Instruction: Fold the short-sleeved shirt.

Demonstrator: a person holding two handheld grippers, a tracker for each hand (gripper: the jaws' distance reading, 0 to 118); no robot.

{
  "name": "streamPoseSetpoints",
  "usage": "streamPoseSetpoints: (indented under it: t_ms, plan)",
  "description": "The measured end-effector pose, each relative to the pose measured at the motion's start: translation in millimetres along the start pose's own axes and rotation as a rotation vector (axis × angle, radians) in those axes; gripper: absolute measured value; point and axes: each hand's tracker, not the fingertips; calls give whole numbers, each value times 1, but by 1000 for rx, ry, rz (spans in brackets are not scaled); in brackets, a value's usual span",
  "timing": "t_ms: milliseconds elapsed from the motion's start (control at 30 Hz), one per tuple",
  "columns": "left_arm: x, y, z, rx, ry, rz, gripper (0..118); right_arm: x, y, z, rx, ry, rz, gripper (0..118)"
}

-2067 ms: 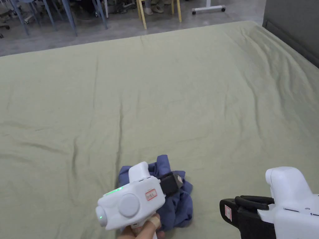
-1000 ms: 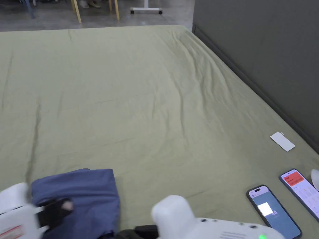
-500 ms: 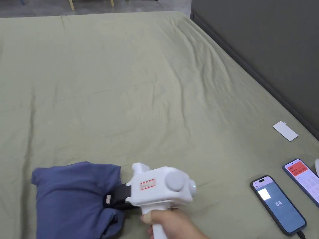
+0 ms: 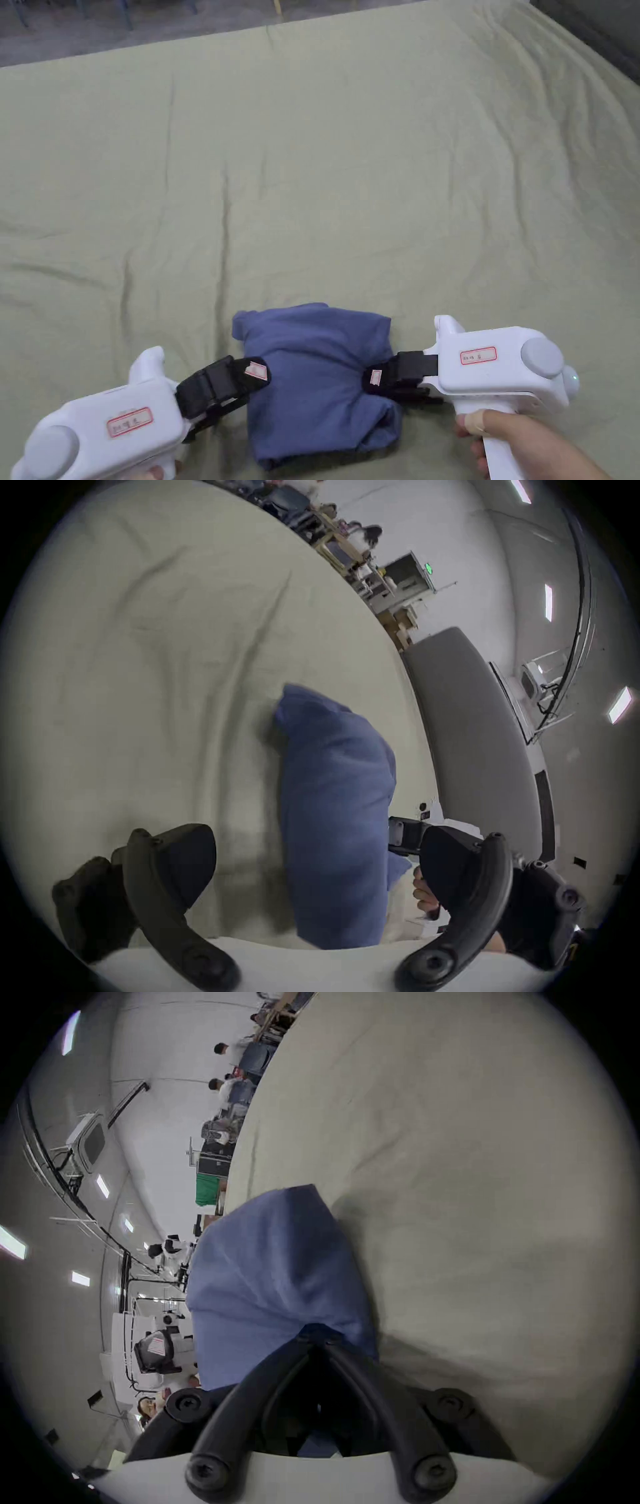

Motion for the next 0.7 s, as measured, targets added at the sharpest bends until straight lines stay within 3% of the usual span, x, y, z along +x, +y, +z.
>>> streamPoseSetpoints:
  t_ms: [167,200,233,267,300,367,500,567,700]
  plan:
    - [25,5,-47,-106,19,-107,115,-2,0,1,-6,-4,24,2]
    - [29,7,-55,-110,7,-128,98,-1,0,1,-6,-3,29,2]
    - [33,10,-59,-115,16,-137,73,-2,0,1,-5,-3,30,2]
    - [45,6,-52,-105,179,-198,46,-1,0,1,-2,-5,27,2]
    - [47,13,-49,-100,237,-252,46,-1,-1,2,4,3,15,2]
    - [36,21,-41,-137,100,-187,44,-13,-6,6,26,-25,36,2]
    - [18,33,-2,-146,124,-188,44,-84,-34,13,143,-237,343,2]
    - [2,40,27,-135,187,-175,44,-122,-50,9,179,-315,440,2]
    - [-56,60,101,-86,306,-104,44,-205,-85,-17,214,-366,582,2]
